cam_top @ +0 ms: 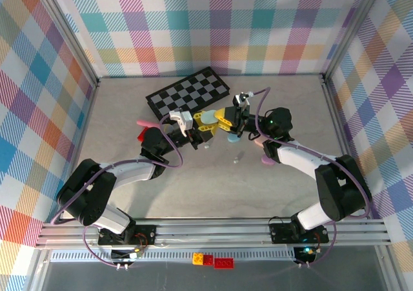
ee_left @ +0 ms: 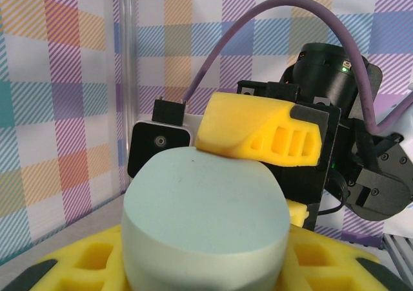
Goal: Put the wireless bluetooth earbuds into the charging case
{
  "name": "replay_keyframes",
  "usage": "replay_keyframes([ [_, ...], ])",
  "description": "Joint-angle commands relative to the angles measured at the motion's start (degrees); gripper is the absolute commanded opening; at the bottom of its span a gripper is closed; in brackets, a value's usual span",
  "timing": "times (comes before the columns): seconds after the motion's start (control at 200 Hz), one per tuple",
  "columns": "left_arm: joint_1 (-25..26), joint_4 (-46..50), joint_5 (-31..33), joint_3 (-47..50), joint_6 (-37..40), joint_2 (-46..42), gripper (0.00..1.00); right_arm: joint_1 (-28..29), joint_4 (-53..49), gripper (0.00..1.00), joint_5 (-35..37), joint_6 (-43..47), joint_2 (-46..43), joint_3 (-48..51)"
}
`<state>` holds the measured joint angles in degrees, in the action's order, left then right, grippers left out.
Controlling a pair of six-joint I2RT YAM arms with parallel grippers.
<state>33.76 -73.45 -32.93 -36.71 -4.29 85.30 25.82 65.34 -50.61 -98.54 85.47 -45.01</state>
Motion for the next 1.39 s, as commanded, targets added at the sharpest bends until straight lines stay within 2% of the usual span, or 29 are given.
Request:
replay_keyframes([
  [0.0,0.13,-3.63,-2.91,-1.88,-0.28,-0.49,0.35,-0.25,-1.04,0.15,1.03,1.99,0.46,1.13],
  [0.14,0.17,-3.48,-2.93,-1.44,0.24,-0.73,0.35,-0.34,-2.87,0.35,1.57,3.1,-0.17,1.43],
  [0.255,0.08,-3.22,-3.05,-0.87,1.04,-0.83,0.35,-0.73,-6.92,0.65,1.01,7.69,-1.84,1.2],
  [0.355,-0.08,-3.02,-3.62,-0.18,1.15,-0.83,0.35,-1.79,-16.98,0.76,1.43,15.86,-5.2,1.39],
  [0.445,-0.27,-2.61,-3.98,0.86,1.3,-1.25,0.35,-3.32,-32.05,0.79,3.02,25.62,-9.78,0.69],
  [0.63,-0.49,2.86,-5.49,2.59,3.5,-3.62,0.35,-3.63,-62.94,0.88,11.63,57.37,-19.71,-4.74],
  [0.72,-0.53,6.21,-6.84,2.96,4.29,-5.07,0.35,-0.76,-75.42,0.91,15.77,74.48,-22.88,-9.2],
  [0.83,-0.54,10.92,-9.59,2.49,4.3,-6.67,0.35,4.46,-87.83,0.91,26.69,90.28,-24.17,-14.35],
  [0.92,-0.62,16.03,-12.49,1.3,4.33,-7.34,0.35,6.66,-90.22,0.91,29.11,97.79,-24.71,-15.3],
  [1.075,-0.62,15.59,-13.18,1.38,3.52,-7.38,0.35,10.48,-89.64,0.9,31.31,105.91,-24.43,-15.93],
  [1.39,-0.62,15.98,-13.7,0.92,3.58,-7.78,0.35,13.52,-86.79,0.9,38.1,108.43,-22.25,-16.89],
])
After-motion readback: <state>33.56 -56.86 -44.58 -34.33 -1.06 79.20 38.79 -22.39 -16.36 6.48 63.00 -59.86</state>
